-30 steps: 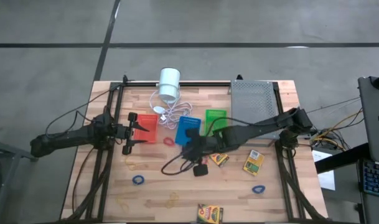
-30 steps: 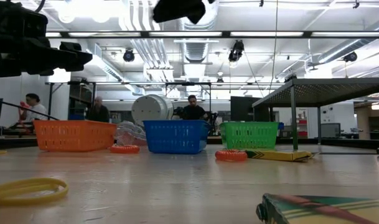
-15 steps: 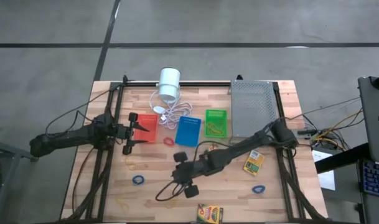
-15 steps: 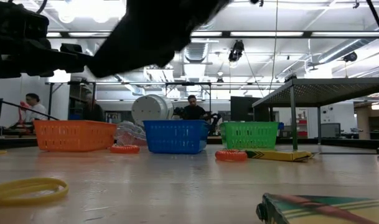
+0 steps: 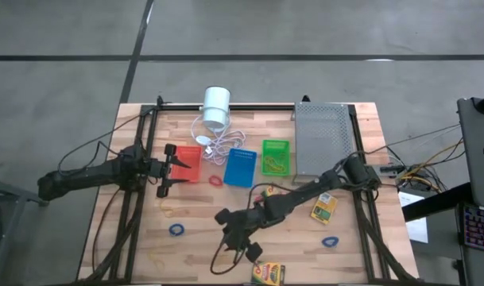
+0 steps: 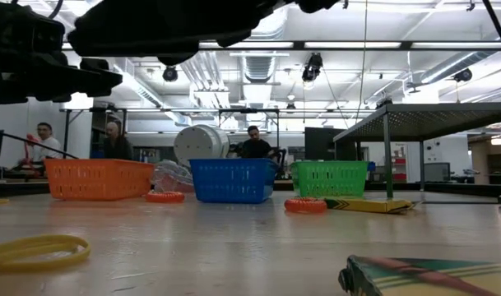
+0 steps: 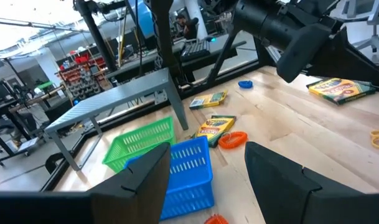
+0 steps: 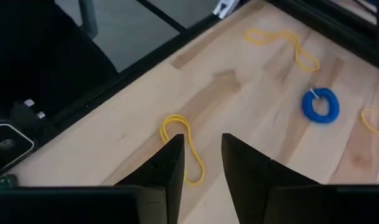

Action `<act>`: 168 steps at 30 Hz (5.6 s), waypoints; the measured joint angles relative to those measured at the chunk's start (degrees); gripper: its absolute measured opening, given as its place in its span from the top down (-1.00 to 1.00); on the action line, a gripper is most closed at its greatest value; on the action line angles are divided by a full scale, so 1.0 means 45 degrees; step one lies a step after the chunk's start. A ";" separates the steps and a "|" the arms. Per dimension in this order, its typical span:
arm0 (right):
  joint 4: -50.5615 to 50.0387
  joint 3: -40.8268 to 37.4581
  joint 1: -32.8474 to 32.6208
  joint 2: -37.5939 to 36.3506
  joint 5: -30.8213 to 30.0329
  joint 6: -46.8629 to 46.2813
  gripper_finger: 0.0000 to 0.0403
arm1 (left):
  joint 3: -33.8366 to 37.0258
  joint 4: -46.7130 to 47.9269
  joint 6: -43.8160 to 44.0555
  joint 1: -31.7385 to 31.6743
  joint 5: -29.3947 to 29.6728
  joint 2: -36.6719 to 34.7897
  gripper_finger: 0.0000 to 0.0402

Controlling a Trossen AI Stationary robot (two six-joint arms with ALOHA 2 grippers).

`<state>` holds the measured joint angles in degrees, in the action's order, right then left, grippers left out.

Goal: Pick & Place Office Desk Supplies
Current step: Put the yellow rubber band into the green bin

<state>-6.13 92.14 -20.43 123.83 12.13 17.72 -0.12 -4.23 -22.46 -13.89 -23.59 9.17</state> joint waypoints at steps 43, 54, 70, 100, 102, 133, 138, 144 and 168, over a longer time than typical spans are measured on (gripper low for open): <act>0.1534 0.0525 0.0602 0.2740 0.3037 -0.3414 0.57 | 0.0000 -0.0004 0.0000 0.0005 0.0000 0.0097 -0.04; 0.1516 0.0529 0.0651 0.2871 0.3329 -0.3716 0.65 | 0.0000 -0.0005 0.0005 0.0005 0.0003 0.0097 -0.04; 0.1904 0.0529 0.0771 0.2856 0.3341 -0.3262 0.65 | 0.0005 0.0000 0.0001 0.0005 0.0005 0.0097 -0.04; 0.0718 0.0481 0.0804 0.2818 0.3532 -0.3895 0.66 | 0.0000 -0.0005 0.0003 0.0000 0.0005 0.0097 -0.04; 0.0469 0.0491 0.0813 0.2781 0.3504 -0.3897 0.66 | 0.0001 -0.0005 0.0005 0.0000 0.0005 0.0097 -0.04; -0.2559 0.0471 0.0802 0.0753 0.0993 -0.2248 0.66 | 0.0001 -0.0003 0.0003 0.0000 0.0003 0.0097 -0.04; -0.2115 0.0447 0.0460 0.0945 0.1025 -0.1681 0.66 | 0.0004 -0.0004 0.0001 0.0000 0.0004 0.0097 -0.04; -0.2026 0.0442 0.0180 0.1497 0.1038 -0.1174 0.66 | 0.0005 -0.0005 0.0003 0.0000 0.0003 0.0097 -0.04; -0.1405 0.0087 0.0374 0.2016 0.2333 -0.2227 0.66 | 0.0001 -0.0005 0.0000 0.0001 0.0004 0.0097 -0.04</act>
<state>-12.45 92.53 -18.74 132.90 22.63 7.70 -0.12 -4.25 -22.46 -13.89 -23.58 9.61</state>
